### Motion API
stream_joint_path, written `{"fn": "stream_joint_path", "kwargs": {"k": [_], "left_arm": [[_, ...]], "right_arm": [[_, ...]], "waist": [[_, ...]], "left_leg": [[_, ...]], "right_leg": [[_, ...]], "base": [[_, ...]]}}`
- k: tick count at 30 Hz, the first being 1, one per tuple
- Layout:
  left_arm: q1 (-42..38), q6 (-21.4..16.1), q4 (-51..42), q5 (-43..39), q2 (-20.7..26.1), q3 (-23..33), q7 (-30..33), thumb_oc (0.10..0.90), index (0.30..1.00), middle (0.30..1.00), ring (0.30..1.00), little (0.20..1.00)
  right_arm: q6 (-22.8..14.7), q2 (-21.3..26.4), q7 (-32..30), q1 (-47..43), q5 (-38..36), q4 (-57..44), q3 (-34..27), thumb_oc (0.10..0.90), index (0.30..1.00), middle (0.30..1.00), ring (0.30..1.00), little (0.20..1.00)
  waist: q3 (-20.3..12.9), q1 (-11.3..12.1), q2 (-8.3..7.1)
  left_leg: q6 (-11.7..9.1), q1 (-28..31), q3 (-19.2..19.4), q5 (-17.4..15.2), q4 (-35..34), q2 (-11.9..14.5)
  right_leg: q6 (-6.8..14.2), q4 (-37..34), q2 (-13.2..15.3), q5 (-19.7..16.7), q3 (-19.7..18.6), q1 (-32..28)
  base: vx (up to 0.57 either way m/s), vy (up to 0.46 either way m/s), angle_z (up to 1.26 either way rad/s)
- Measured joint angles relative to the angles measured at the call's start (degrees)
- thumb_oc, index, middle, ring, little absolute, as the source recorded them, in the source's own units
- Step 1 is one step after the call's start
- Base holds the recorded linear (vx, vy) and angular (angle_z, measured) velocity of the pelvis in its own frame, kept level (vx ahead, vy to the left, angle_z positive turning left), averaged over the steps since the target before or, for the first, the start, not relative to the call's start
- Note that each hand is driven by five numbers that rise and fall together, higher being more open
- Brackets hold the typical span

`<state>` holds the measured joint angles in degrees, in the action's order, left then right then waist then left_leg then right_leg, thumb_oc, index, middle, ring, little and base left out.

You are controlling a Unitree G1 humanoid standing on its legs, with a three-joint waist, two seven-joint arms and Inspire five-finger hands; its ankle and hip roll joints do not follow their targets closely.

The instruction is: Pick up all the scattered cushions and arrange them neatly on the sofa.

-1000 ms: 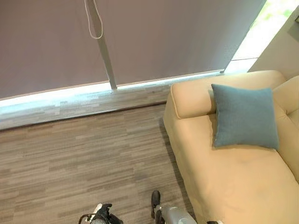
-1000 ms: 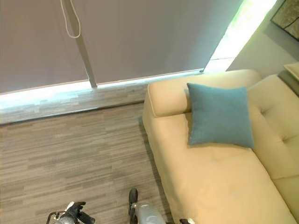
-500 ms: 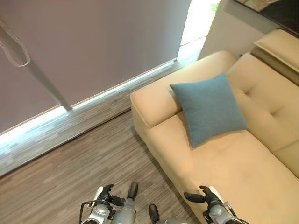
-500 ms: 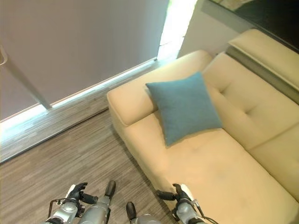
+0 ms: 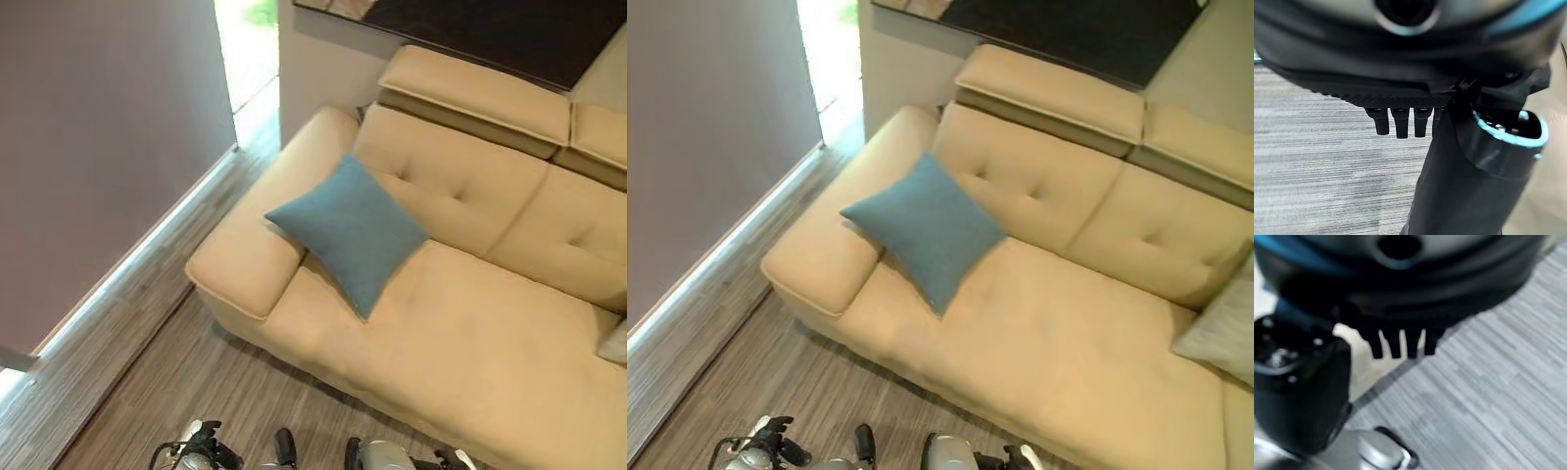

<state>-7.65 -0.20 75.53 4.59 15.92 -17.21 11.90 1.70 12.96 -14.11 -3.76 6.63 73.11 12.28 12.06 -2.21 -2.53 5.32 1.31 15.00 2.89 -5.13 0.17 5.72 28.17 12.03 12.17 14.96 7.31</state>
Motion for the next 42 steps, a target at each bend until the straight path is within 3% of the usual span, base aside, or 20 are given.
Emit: {"fn": "stream_joint_path", "kwargs": {"k": [2,6,9,11,12,14,18,20,23,24,26,27,28,31,35,36,37,40,41,42], "left_arm": [[1.13,0.11,-0.29,0.0,0.33,0.19,-0.02,0.8,0.9,0.9,0.9,0.9],[1.09,0.43,-1.79,-0.02,0.87,0.64,0.03,0.8,0.9,0.9,0.9,0.9],[-0.12,-0.05,-2.93,-0.02,-0.2,1.87,0.23,0.8,0.9,0.9,0.9,0.9],[0.0,-0.74,-3.25,0.01,-0.79,2.29,0.26,0.8,0.9,0.9,0.9,0.9],[0.56,-0.81,-3.0,0.04,-1.96,2.9,0.24,0.8,0.9,0.9,0.9,0.9],[1.19,-0.73,-2.28,0.31,-5.0,2.85,0.14,0.8,0.9,0.9,0.9,0.9],[-0.04,-1.33,-2.07,1.23,-7.6,3.7,0.18,0.8,0.9,0.9,0.9,0.9],[-1.22,-1.24,-1.51,1.33,-6.73,3.82,0.32,0.8,0.9,0.9,0.9,0.9],[-3.19,-0.75,-2.94,2.14,-4.29,3.85,0.67,0.8,0.9,0.9,0.9,0.9],[-2.91,-0.96,-3.71,1.95,-3.88,4.18,1.58,0.8,0.9,0.9,0.9,0.9],[-3.6,-1.2,-6.1,0.21,-3.15,4.05,2.38,0.8,0.9,0.9,0.9,0.9],[-3.89,-1.28,-6.71,-0.06,-3.18,3.93,2.61,0.8,0.9,0.9,0.9,0.9],[-2.7,-1.44,-8.97,-0.13,-3.23,3.61,2.97,0.8,0.9,0.9,0.9,0.9],[-1.23,-1.79,-14.44,-0.89,-2.65,1.9,5.59,0.8,0.9,0.9,0.9,0.9],[1.18,-2.22,-24.13,-1.22,-1.13,1.77,8.07,0.8,0.9,0.9,0.9,0.9],[2.98,-2.13,-30.17,-1.13,-0.55,2.26,8.72,0.8,0.9,0.9,0.9,0.9],[3.94,-2.42,-33.83,-0.99,-0.01,2.51,9.38,0.8,0.9,0.9,0.9,0.9],[5.01,-3.27,-47.02,1.8,6.85,4.52,11.04,0.8,0.9,0.9,0.9,0.9],[5.03,-3.82,-49.66,3.04,8.3,5.73,12.43,0.8,0.9,0.9,0.9,0.9],[5.58,-3.8,-51.97,4.7,9.6,7.41,13.74,0.8,0.9,0.9,0.9,0.9]], "right_arm": [[0.06,-0.01,0.0,-0.23,-0.05,-1.38,-0.79,0.8,0.9,0.9,0.9,0.9],[-1.34,-0.09,0.22,-0.55,-0.04,-6.78,0.98,0.8,0.9,0.9,0.9,0.9],[-1.53,0.41,0.21,-1.13,0.01,-11.14,2.21,0.8,0.9,0.9,0.9,0.9],[-1.67,0.69,0.2,0.78,0.19,-13.83,3.27,0.8,0.9,0.9,0.9,0.9],[-1.54,1.63,0.2,1.3,0.58,-14.32,3.52,0.8,0.9,0.9,0.9,0.9],[-2.24,4.74,-0.05,1.71,2.07,-16.32,3.52,0.8,0.9,0.9,0.9,0.9],[-2.17,10.57,-0.52,2.61,3.7,-18.74,2.82,0.8,0.9,0.9,0.9,0.9],[-2.25,10.53,-0.49,4.03,3.85,-21.63,2.6,0.8,0.9,0.9,0.9,0.9],[-2.66,9.0,-0.43,4.62,4.16,-24.3,3.35,0.8,0.9,0.9,0.9,0.9],[-3.08,8.85,-0.43,3.9,4.3,-24.97,3.64,0.8,0.9,0.9,0.9,0.9],[-3.37,8.83,-0.45,2.67,4.42,-25.35,4.89,0.8,0.9,0.9,0.9,0.9],[-3.56,8.94,-0.49,2.37,4.55,-25.69,5.4,0.8,0.9,0.9,0.9,0.9],[-3.79,9.0,-0.75,1.93,5.26,-25.97,6.09,0.8,0.9,0.9,0.9,0.9],[-4.21,8.42,-1.39,1.38,6.7,-24.12,7.74,0.8,0.9,0.9,0.9,0.9],[-4.4,8.1,-2.29,1.4,6.92,-22.15,6.62,0.8,0.9,0.9,0.9,0.9],[-4.58,8.28,-2.6,1.2,7.22,-22.22,4.49,0.8,0.9,0.9,0.9,0.9],[-4.62,8.49,-2.98,1.36,7.51,-22.13,3.15,0.8,0.9,0.9,0.9,0.9],[-5.24,6.2,-3.62,2.74,7.91,-22.69,0.81,0.8,0.9,0.9,0.9,0.9],[-5.5,6.86,-3.66,4.35,7.9,-23.24,0.25,0.8,0.9,0.9,0.9,0.9],[-5.96,7.87,-3.63,5.49,7.92,-23.32,0.18,0.8,0.9,0.9,0.9,0.9]], "waist": [[-0.99,0.62,-1.22],[-1.97,0.9,-2.56],[-2.37,-0.61,-1.1],[-2.77,-1.76,-1.63],[-2.88,-1.65,-0.56],[-2.4,-2.37,1.16],[-1.42,-4.01,2.1],[-0.19,-4.86,0.52],[1.94,-2.72,-1.6],[3.12,-1.47,-1.19],[4.74,-0.54,-2.1],[4.92,-0.17,-2.48],[4.96,0.47,-2.63],[5.39,1.55,-1.91],[5.77,3.05,-2.48],[6.04,2.74,-1.71],[6.24,2.41,-0.82],[6.9,2.92,-4.04],[5.8,2.71,-1.65],[4.91,2.87,0.94]], "left_leg": [[-0.36,0.16,2.97,-0.34,0.01,0.16],[-1.76,0.02,5.31,-0.8,-0.03,0.86],[-3.23,-0.65,4.73,-1.25,-0.32,4.04],[-7.18,-0.12,3.1,-0.13,-0.34,5.73],[-7.57,0.19,2.48,-0.15,-0.21,7.29],[-8.43,0.86,-0.13,0.76,-0.03,9.39],[-11.77,-0.02,-2.65,2.24,3.0,11.66],[-13.26,-3.22,-5.84,2.67,8.69,12.07],[-13.93,-8.3,-9.56,3.41,20.56,13.53],[-13.8,-10.04,-12.6,4.25,25.41,13.86],[-13.33,-13.04,-16.46,1.6,30.72,11.7],[-12.88,-13.38,-17.16,0.37,30.54,9.97],[-12.16,-13.05,-18.64,-1.66,24.57,7.23],[-13.2,-12.64,-20.85,0.53,5.02,7.33],[-12.6,-7.54,-23.69,1.69,2.42,8.11],[-11.32,-5.52,-23.37,4.34,-0.13,7.48],[-11.96,-3.86,-22.32,5.07,0.06,7.4],[-10.99,-8.07,-21.66,1.07,9.46,2.67],[-9.86,-6.4,-21.52,2.87,2.13,4.02],[-10.31,-5.12,-21.3,4.17,-0.03,5.67]], "right_leg": [[1.99,-7.8,2.79,-1.63,2.73,-4.03],[3.92,-25.1,2.59,-7.9,2.08,-7.08],[4.08,-29.04,-0.05,-14.15,-0.3,-1.62],[1.69,-32.94,-1.66,-21.0,-0.48,-1.82],[2.14,-33.05,-3.43,-20.43,-0.87,-1.99],[0.18,-33.28,-6.13,-19.56,-0.85,-3.38],[-1.52,-30.53,-8.32,-16.0,-0.21,-3.42],[-2.84,-28.06,-8.62,-13.56,-1.62,-3.29],[-5.74,-24.72,-9.23,-11.03,-3.22,-2.6],[-7.38,-23.82,-10.64,-9.71,-4.26,-3.25],[-8.56,-24.02,-10.16,-9.59,-5.2,-4.49],[-8.55,-24.4,-10.09,-9.44,-5.96,-4.81],[-8.63,-25.22,-10.08,-9.51,-7.19,-5.09],[-8.09,-29.98,-12.73,-10.85,-8.02,-9.31],[-8.24,-31.77,-13.68,-11.56,-11.13,-10.8],[-7.85,-31.63,-13.61,-11.34,-12.82,-10.82],[-7.37,-31.4,-13.65,-11.06,-13.73,-11.36],[-6.05,-31.23,-8.48,-12.55,-17.24,-12.3],[-5.28,-31.18,-8.97,-12.05,-17.36,-13.04],[-2.39,-31.2,-9.33,-9.93,-18.29,-14.07]], "base": [[0.09,-0.082,-0.84],[0.16,-0.117,-0.64],[0.24,-0.179,-0.05],[0.29,-0.293,0.16],[0.24,-0.288,-0.04],[0.21,-0.275,-0.18],[0.26,-0.391,0.2],[0.16,-0.377,0.45],[0.13,-0.191,0.01],[0.17,-0.127,-0.19],[0.25,0.029,-0.27],[0.42,0.128,-0.4],[0.2,0.097,-0.34],[0.27,0.166,-0.19],[0.24,0.257,-0.44],[0.17,0.239,-0.5],[0.22,0.292,-0.47],[0.12,0.145,-0.28],[0.15,0.169,-0.44],[0.11,0.114,-0.42]]}}
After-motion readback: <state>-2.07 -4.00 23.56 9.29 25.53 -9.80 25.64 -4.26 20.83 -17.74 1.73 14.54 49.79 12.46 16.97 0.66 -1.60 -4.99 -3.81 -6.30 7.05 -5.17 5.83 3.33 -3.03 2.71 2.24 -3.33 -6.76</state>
